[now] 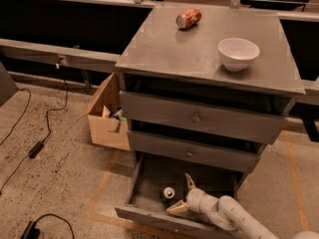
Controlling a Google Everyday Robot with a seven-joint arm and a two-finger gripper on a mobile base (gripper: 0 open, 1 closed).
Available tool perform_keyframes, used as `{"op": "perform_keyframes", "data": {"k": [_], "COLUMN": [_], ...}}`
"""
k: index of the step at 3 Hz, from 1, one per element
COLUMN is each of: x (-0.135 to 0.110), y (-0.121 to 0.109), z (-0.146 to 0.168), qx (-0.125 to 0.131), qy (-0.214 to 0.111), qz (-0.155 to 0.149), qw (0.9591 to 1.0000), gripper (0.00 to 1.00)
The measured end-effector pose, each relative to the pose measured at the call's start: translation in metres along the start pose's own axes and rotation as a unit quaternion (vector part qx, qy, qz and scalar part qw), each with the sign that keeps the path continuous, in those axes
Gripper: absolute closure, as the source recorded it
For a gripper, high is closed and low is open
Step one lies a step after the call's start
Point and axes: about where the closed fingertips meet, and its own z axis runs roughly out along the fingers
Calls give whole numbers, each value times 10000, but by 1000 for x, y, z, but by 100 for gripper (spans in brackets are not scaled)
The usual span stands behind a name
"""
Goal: Place green can into bottom drawer
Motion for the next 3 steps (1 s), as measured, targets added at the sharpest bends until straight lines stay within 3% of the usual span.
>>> {"op": "perform_keyframes", "data": {"k": [1, 2, 3], "x": [-13, -36, -47], "y": [-4, -6, 4], "z": [-43, -112, -164], "qx": [433, 1171, 1895], "qy": [147, 293, 472], "qz": [42, 151, 391], "qw": [9989, 9926, 9800], "gripper": [19, 47, 33]}}
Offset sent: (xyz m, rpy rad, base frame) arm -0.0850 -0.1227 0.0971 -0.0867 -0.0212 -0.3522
